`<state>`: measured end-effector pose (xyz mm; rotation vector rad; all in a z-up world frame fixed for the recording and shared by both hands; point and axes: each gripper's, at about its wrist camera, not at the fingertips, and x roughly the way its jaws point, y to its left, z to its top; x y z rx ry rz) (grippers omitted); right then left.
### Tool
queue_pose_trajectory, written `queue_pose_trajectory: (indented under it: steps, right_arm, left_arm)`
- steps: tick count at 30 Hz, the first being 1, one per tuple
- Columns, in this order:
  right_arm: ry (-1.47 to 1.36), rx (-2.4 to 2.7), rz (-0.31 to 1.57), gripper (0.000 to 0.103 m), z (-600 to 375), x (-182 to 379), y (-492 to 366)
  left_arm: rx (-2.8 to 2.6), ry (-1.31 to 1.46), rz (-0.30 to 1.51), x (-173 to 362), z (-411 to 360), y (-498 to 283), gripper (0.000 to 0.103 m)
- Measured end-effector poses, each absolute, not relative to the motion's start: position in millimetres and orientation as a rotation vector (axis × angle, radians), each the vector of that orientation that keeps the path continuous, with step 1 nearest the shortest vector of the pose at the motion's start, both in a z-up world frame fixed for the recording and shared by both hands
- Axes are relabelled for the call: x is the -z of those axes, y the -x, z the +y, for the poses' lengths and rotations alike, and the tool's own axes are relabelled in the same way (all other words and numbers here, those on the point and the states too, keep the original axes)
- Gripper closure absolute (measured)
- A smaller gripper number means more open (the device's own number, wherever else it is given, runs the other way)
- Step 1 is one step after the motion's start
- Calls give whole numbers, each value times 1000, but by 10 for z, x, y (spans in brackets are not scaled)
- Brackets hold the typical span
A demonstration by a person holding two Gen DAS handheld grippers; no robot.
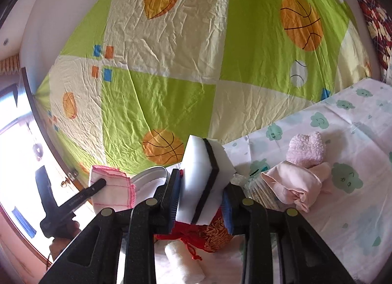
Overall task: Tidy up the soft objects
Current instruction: 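Carry the cloth and sponge over the cookie tin and open both tools inside it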
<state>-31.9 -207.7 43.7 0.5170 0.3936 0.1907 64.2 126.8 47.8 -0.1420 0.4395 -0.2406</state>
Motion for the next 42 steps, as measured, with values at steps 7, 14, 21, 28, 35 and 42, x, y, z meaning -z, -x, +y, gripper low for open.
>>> queue_pose_trajectory:
  steps: [7,14,21,28,35,42]
  right_arm:
    - [-465,-176,362,68,-2017,-785,283]
    - [-478,-155,500,73,-2006,-576,62]
    - [-506,-150,485,77,-2060,-585,66]
    - [-421,-222,355,77,-1796,-1059,173]
    - [-361,-306,347,77,-1338,-1091,26]
    - [-383,-388,393,77,-776,-830,-293]
  left_arm:
    - [222,173,457,-468,1339,-672,93]
    - [189,169,458,-461,1379,-691,93]
    - [183,167,460,-462,1395,-698,93]
    - [167,170,460,-462,1447,-705,93]
    - [147,174,468,-439,1553,-732,93]
    - [116,166,487,-369,1689,-786,93]
